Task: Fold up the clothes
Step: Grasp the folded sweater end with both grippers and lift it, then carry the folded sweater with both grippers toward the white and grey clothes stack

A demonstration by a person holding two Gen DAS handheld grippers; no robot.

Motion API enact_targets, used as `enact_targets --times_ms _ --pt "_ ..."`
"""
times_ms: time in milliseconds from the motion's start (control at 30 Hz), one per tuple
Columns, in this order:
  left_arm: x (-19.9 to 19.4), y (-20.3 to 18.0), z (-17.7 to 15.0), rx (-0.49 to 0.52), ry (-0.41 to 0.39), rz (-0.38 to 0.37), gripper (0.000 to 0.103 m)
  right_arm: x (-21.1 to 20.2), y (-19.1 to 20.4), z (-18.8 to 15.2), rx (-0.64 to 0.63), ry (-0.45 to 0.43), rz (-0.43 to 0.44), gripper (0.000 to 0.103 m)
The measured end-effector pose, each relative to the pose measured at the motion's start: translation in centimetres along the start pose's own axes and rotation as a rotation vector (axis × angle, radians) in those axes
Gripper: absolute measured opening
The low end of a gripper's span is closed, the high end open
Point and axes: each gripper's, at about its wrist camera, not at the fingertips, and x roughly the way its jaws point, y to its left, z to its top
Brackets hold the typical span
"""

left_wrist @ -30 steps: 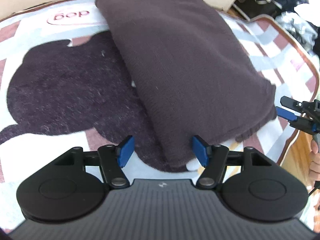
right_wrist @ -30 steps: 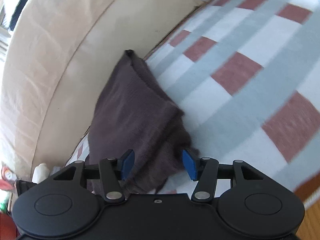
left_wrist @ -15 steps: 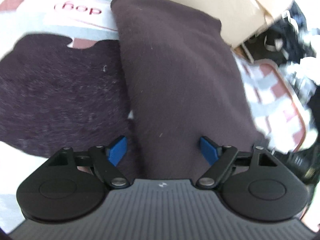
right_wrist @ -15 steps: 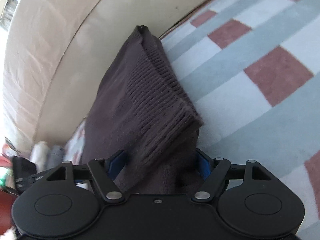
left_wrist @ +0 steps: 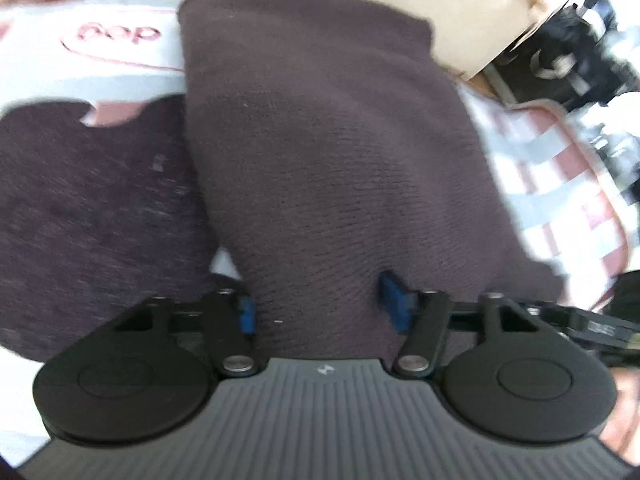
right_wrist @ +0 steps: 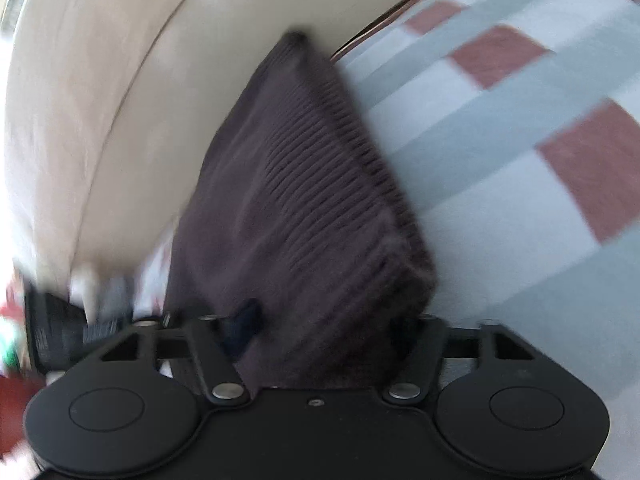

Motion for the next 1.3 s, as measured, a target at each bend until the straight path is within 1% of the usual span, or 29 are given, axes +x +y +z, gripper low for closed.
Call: enact_targets --times_ms 33,67,100,167,200,233,267,300,333,400,533,600,667,700,733,767,800,833,867,900,967,1033,1133,1200,1267,1300 --pt "-0.4 -0.4 0.2 0.012 -0.007 0.016 0.040 -0.2 1.0 0.0 -0.049 0.003 -0.006 0.048" --pt "-0.9 -1.0 0.4 0.034 -0.021 0.032 0.033 -0.5 1.9 0.0 -0.081 0.007 -0.013 0.047" --pt "-1.4 -1.4 0.5 0.054 -0.037 0.016 0.029 -0.7 2.7 0.1 -0.092 0.012 -0.019 0.045" --pt "-2.4 -2.1 0.8 0.096 -0.068 -0.021 0.028 -1.1 4.2 0.2 -0.105 0.021 -0.029 0.043" --pt "-3.2 -2.0 1.1 0.113 -0.082 -0.091 0.027 -1.4 4.8 0.3 -0.102 0.019 -0.017 0.043" --pt "-4.1 -1.8 1.5 0.101 -0.085 -0.147 0.027 -1.8 5.4 0.3 -0.095 0.015 0.002 0.042" --pt "-4.7 -1.5 1.8 0.071 -0.078 -0.182 0.027 -2.0 5.8 0.4 -0.077 0.012 0.035 0.042" --pt "-5.4 -0.8 2.1 0.048 -0.068 -0.212 0.027 -2.3 6.3 0.6 -0.049 0.010 0.079 0.042" --pt "-6.2 -0.2 2.3 0.025 -0.059 -0.241 0.027 -2.5 6.8 0.5 -0.029 0.012 0.105 0.042" --pt "-7.6 1.2 2.7 -0.003 -0.046 -0.258 0.027 -2.7 7.9 0.3 0.005 0.021 0.139 0.042" --pt "-11.3 4.9 2.1 -0.103 -0.044 -0.250 0.027 -3.2 11.2 -1.8 -0.007 0.055 0.100 0.042" --pt "-13.7 7.3 1.5 -0.146 -0.057 -0.243 0.027 -3.2 13.4 -3.7 0.009 0.081 0.152 0.042" --pt "-14.7 9.2 0.2 -0.124 -0.048 -0.162 0.028 -2.5 15.6 -5.6 0.007 0.125 0.199 0.042" --pt "-15.2 10.1 -0.5 -0.113 -0.044 -0.121 0.031 -1.8 16.8 -6.5 -0.016 0.157 0.200 0.045" --pt "-15.6 11.0 -1.1 -0.100 -0.038 -0.080 0.031 -0.8 18.2 -7.2 -0.085 0.198 0.183 0.051" --pt "-15.4 11.4 -2.2 -0.056 -0.015 -0.021 0.032 0.6 19.5 -7.9 -0.177 0.251 0.142 0.051" --pt "-15.1 11.8 -3.2 -0.013 0.008 0.036 0.032 1.8 20.4 -8.6 -0.238 0.295 0.088 0.051" --pt "-14.9 12.0 -4.2 0.017 0.027 0.079 0.032 2.7 20.9 -9.3 -0.275 0.332 0.041 0.051" --pt "-14.6 12.2 -5.2 0.044 0.045 0.119 0.032 3.1 21.3 -9.9 -0.299 0.356 0.012 0.052" --pt "-14.7 12.7 -5.9 0.034 0.032 0.103 0.033 3.0 21.3 -10.3 -0.305 0.357 0.001 0.054" --pt "-15.0 13.5 -7.1 0.015 0.007 0.071 0.038 2.2 21.1 -11.1 -0.287 0.348 -0.007 0.056" --pt "-15.5 14.4 -7.5 -0.011 -0.022 0.045 0.040 0.2 19.9 -11.9 -0.212 0.331 0.001 0.058" --pt "-15.8 15.2 -7.2 -0.001 -0.038 0.028 0.041 -3.5 18.0 -12.6 -0.104 0.290 0.024 0.058" --pt "-15.8 15.8 -7.1 0.008 -0.063 0.006 0.048 -5.9 17.1 -12.5 -0.078 0.229 0.027 0.058" --pt "-15.6 16.3 -7.0 0.014 -0.096 -0.024 0.050 -7.6 16.7 -12.1 -0.059 0.155 0.031 0.059" --pt "-15.2 16.7 -6.7 -0.003 -0.088 -0.054 0.050 -7.8 16.8 -11.6 -0.053 0.110 0.035 0.063"
